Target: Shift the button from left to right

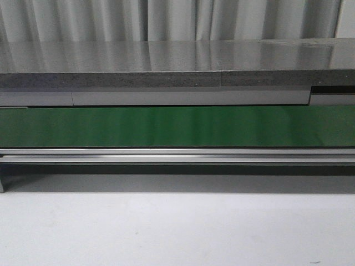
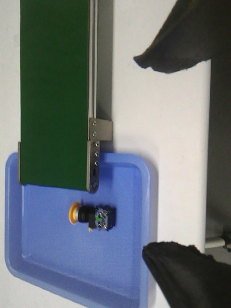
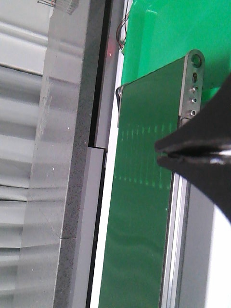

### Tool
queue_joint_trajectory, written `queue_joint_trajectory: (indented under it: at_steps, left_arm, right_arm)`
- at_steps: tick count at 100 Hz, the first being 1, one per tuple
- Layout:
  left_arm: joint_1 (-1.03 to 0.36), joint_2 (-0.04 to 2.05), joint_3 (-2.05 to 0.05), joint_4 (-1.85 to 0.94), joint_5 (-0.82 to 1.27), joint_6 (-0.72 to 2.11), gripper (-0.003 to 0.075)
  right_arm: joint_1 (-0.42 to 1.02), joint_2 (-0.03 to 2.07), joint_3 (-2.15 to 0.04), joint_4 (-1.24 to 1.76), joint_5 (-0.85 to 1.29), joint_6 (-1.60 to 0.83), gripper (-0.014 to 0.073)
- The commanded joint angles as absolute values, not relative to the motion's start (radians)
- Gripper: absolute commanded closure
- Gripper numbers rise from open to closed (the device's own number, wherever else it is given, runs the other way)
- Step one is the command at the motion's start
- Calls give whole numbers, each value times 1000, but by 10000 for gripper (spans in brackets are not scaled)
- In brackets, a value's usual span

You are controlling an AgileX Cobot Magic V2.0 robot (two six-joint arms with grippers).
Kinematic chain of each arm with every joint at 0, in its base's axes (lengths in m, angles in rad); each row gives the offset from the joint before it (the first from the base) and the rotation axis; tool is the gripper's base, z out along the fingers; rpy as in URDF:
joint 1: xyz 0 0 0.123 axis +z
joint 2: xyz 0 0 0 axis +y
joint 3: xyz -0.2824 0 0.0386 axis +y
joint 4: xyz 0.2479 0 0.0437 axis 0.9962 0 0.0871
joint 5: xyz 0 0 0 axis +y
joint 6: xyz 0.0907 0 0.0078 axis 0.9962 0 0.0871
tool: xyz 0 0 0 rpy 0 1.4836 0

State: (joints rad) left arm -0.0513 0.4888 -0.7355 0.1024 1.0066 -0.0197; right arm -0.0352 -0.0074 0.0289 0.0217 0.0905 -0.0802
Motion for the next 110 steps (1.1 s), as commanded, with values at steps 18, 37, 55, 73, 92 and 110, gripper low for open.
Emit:
queue_joint_trajectory:
  at_steps: [18, 37, 55, 73, 92, 110]
  left_arm:
    - [-46, 717, -852, 189, 922, -50, 47]
    - [40, 927, -969, 193, 895, -48, 81]
    - [144, 1116, -1078, 193, 870, -41, 90]
    - [204, 1323, -1181, 191, 865, -15, 90]
    - [227, 1519, -1266, 165, 847, 15, 90]
    - [237, 1650, -1288, 115, 827, 38, 90]
  right_arm:
    - [-35, -26, 30, 13, 6, -77, 662]
    - [-35, -26, 30, 13, 6, -77, 662]
    - [-35, -26, 30, 13, 6, -77, 662]
    - [-35, -26, 30, 13, 6, -77, 662]
    - [-35, -26, 30, 13, 6, -77, 662]
    - [-35, -26, 30, 13, 6, -77, 662]
